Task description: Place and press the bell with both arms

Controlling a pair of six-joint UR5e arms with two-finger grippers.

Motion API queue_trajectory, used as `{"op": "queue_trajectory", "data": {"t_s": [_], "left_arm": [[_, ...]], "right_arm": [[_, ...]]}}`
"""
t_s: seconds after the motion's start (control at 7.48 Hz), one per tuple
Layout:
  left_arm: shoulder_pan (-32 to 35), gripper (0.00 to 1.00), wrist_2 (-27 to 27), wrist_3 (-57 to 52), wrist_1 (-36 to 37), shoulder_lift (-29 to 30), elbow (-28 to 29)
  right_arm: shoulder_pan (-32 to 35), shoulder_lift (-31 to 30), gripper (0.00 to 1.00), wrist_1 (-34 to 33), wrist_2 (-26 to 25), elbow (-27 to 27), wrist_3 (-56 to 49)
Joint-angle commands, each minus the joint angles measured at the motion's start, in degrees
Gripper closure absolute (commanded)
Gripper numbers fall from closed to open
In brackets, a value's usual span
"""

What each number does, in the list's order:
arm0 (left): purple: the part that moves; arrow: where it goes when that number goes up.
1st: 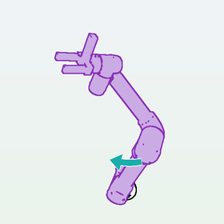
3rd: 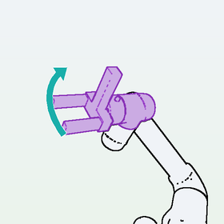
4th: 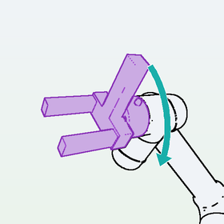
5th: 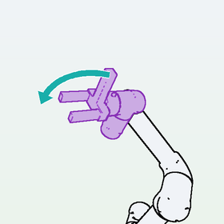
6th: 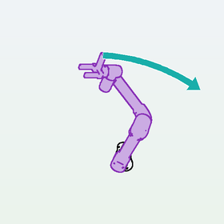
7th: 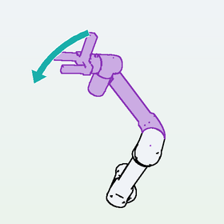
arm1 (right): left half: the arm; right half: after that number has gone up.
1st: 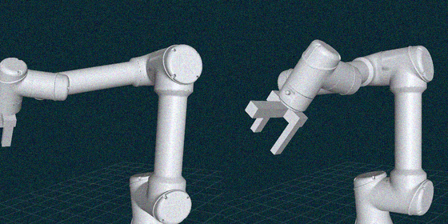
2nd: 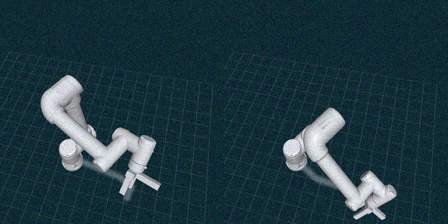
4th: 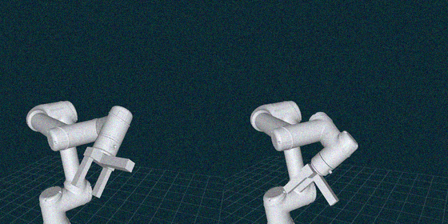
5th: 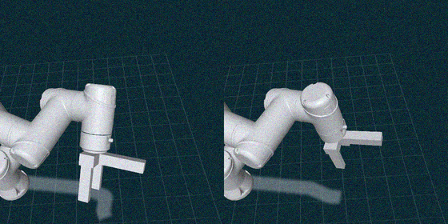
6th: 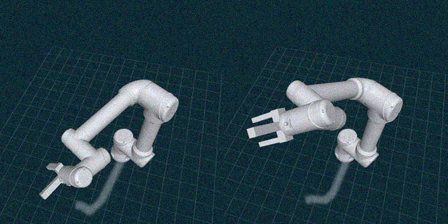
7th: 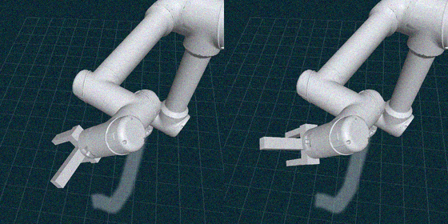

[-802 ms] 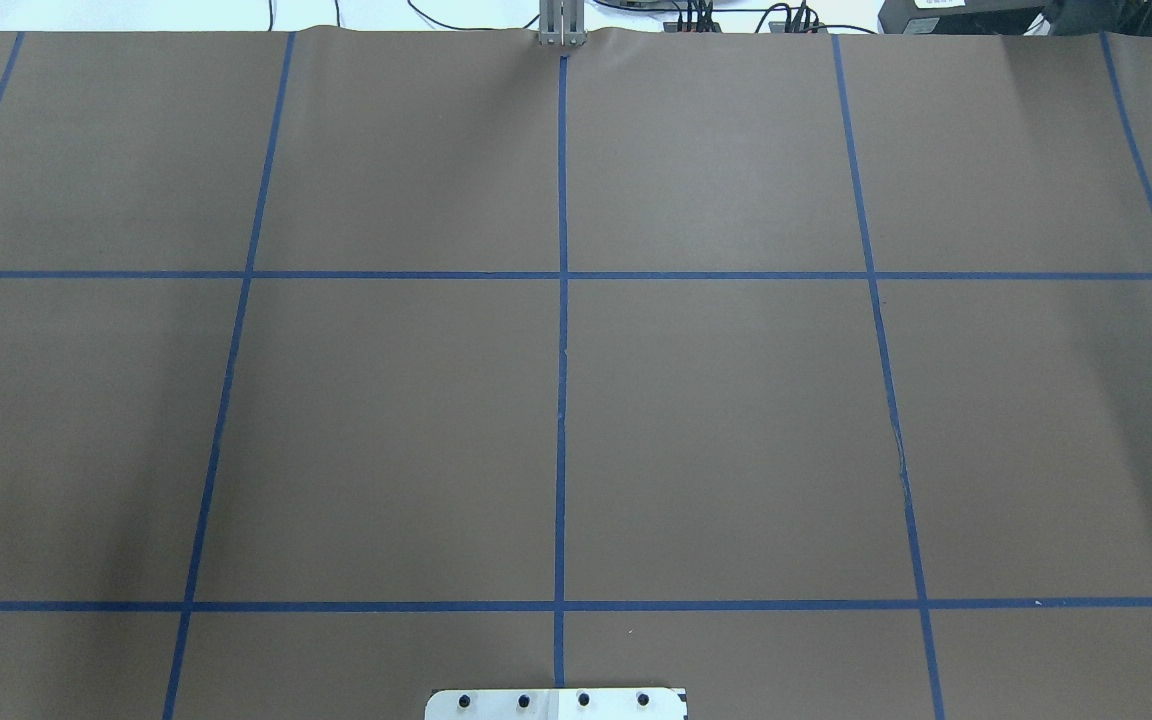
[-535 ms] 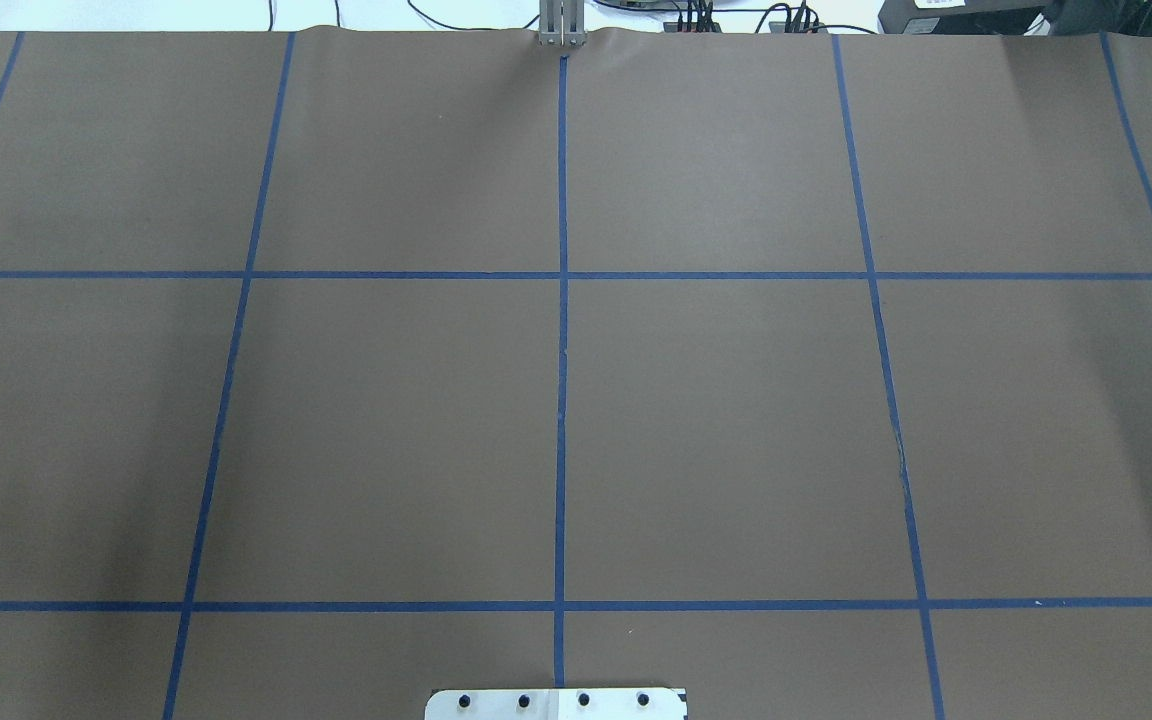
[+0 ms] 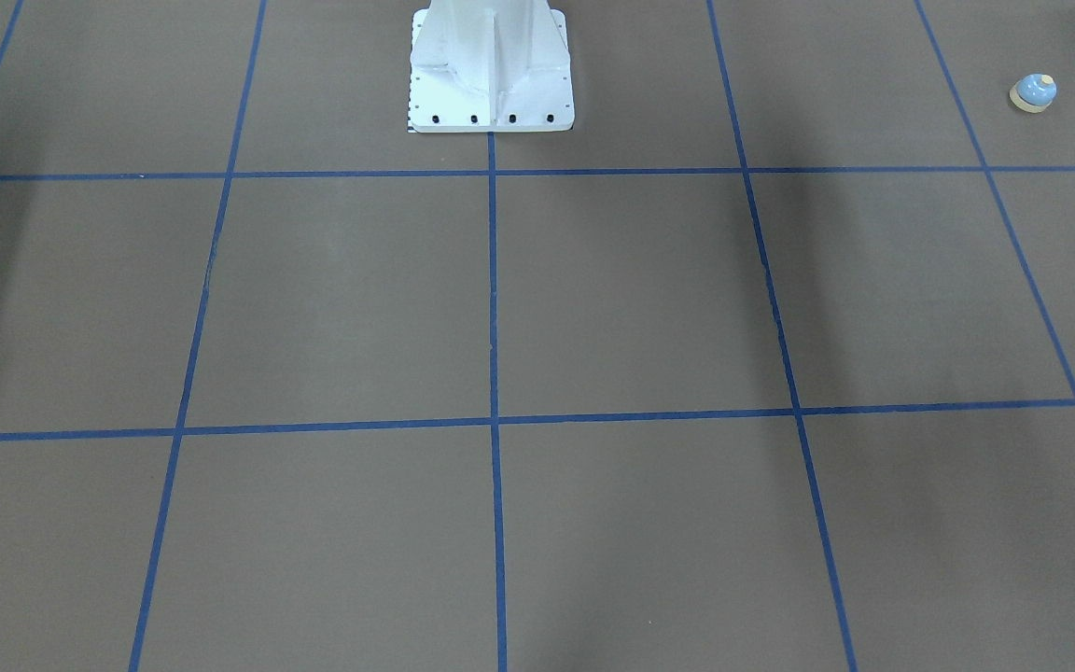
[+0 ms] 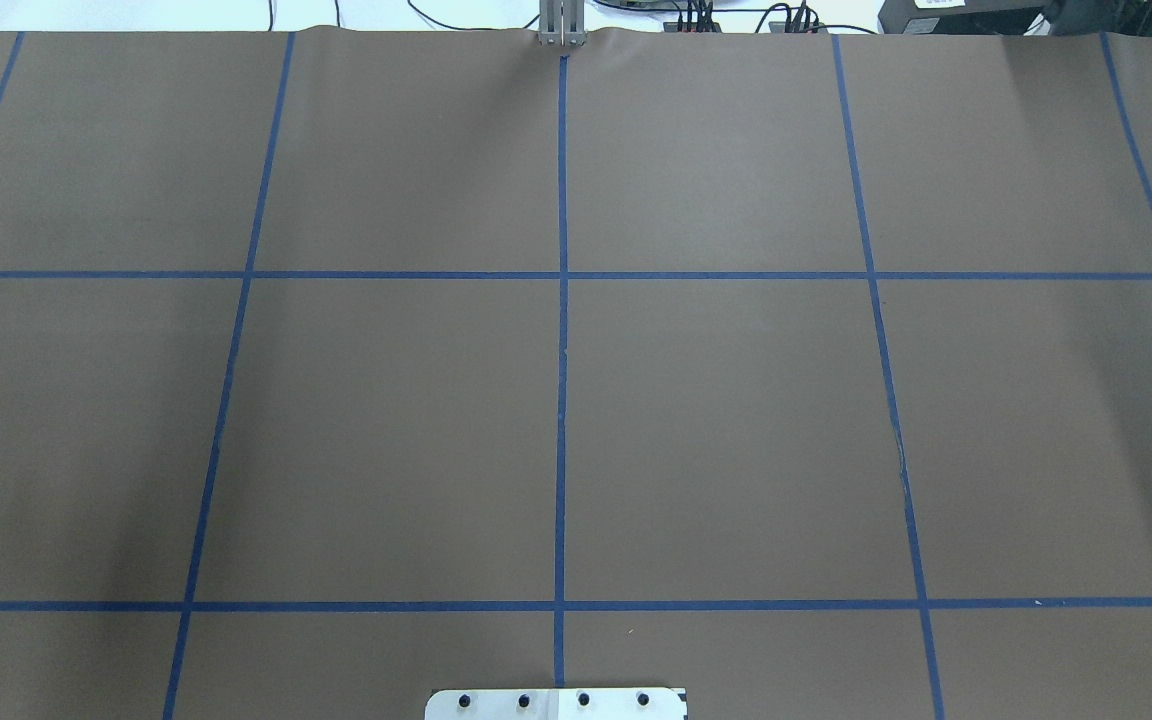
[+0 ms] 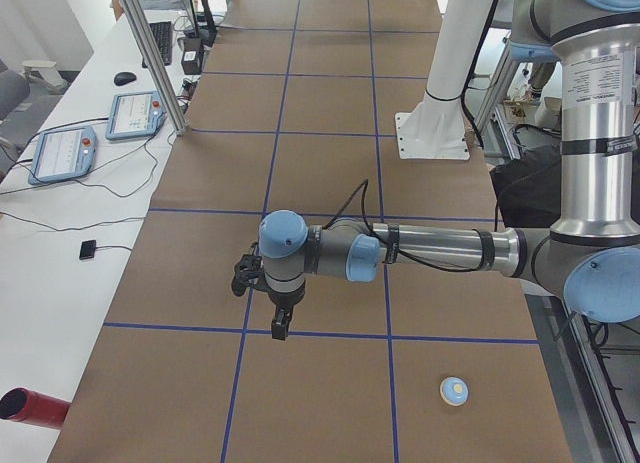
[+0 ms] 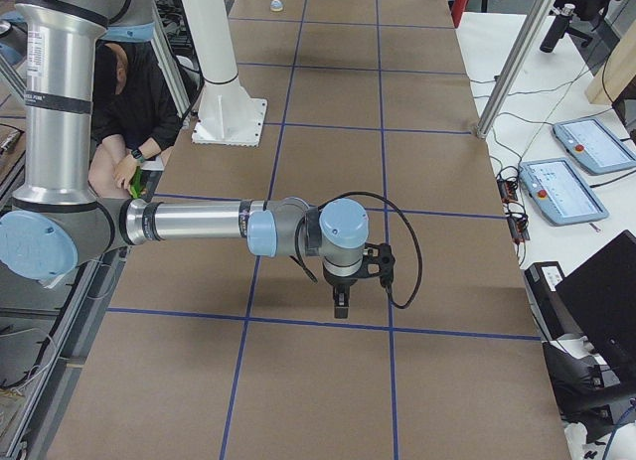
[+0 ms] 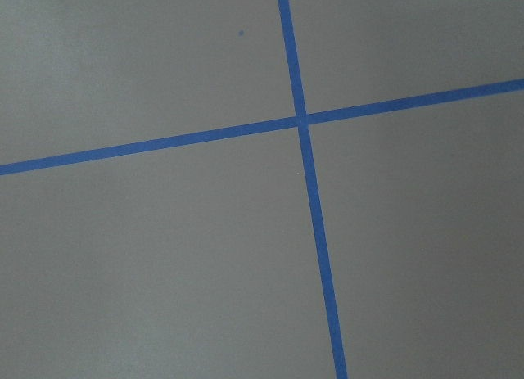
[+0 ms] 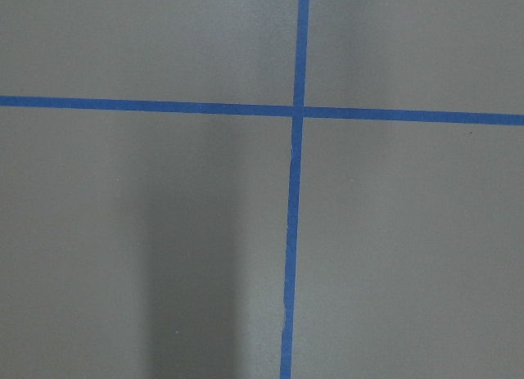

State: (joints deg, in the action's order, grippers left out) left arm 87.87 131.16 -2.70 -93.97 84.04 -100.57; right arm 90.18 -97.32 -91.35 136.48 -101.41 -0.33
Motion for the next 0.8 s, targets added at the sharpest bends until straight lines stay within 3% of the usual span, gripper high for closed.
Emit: {"op": "queue_trajectory", "data": {"t_s": [0.0, 0.4, 0.67], "left_arm": [[0.1, 0.0, -0.2, 0.1, 3.0, -0.5, -9.2], [-0.1, 0.0, 0.3, 9.8, 19.3, -0.6, -22.2], [-3.3, 0.0, 2.1, 32.7, 23.9, -0.5, -29.5]], "right_arm": [[0.1, -0.1, 0.0, 0.0, 0.1, 0.0, 0.0], [0.0, -0.2, 0.0, 0.0, 0.1, 0.0, 0.0], [0.1, -0.2, 0.0, 0.1, 0.2, 0.0, 0.0]]}}
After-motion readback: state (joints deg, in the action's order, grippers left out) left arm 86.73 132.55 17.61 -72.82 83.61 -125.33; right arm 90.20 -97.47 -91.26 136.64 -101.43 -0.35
